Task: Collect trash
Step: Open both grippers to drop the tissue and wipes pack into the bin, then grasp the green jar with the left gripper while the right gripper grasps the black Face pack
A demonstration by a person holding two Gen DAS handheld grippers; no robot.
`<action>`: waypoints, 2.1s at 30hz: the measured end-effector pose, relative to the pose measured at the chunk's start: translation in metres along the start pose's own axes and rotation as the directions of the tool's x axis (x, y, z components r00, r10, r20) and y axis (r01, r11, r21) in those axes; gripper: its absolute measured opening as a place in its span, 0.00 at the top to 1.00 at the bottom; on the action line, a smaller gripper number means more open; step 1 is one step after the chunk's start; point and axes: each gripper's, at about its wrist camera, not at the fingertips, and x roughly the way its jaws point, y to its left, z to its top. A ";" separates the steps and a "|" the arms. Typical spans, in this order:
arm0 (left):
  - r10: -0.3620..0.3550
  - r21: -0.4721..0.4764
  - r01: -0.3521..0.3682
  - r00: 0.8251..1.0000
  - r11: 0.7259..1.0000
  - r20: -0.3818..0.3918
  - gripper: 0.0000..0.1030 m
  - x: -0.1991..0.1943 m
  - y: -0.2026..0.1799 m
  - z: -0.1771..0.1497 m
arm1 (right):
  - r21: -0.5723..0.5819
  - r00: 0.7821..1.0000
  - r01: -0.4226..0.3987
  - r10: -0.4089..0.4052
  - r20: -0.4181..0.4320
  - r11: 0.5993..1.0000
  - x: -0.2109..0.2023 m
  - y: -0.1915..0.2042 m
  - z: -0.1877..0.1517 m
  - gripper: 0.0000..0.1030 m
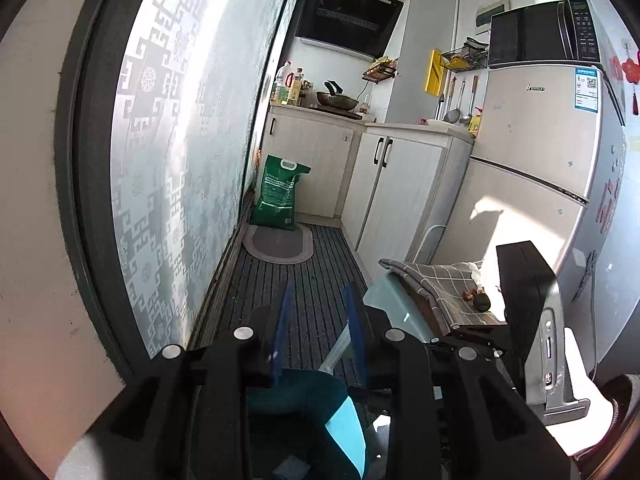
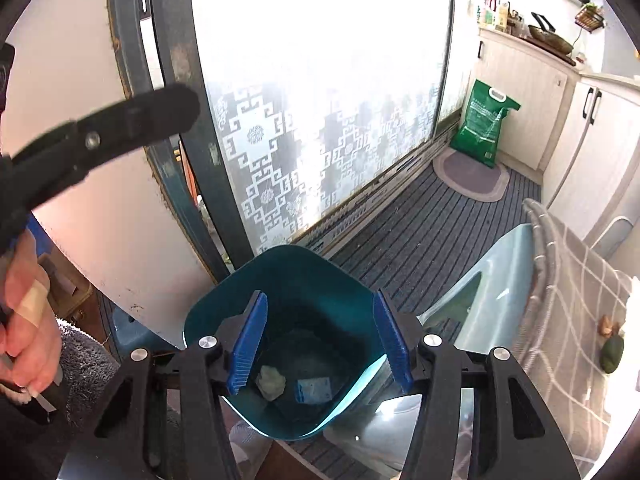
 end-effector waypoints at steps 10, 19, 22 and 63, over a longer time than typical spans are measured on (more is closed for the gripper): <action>-0.076 0.083 0.078 0.997 0.993 -0.034 0.65 0.023 -0.052 -0.002 | 0.093 0.984 0.146 -0.154 0.085 0.985 -0.064 -0.075 -0.007 0.46; -0.137 0.120 0.150 0.984 0.981 -0.111 0.65 0.070 -0.110 -0.006 | 0.187 0.968 0.225 -0.241 0.069 0.956 -0.105 -0.137 -0.041 0.46; -0.145 0.136 0.163 0.981 0.977 -0.132 0.65 0.086 -0.128 -0.007 | 0.202 0.964 0.240 -0.257 0.063 0.950 -0.116 -0.149 -0.053 0.46; -0.188 0.067 0.233 0.898 0.970 -0.399 0.73 0.222 -0.223 -0.037 | 0.361 0.950 0.272 -0.309 0.048 0.892 -0.137 -0.241 -0.131 0.19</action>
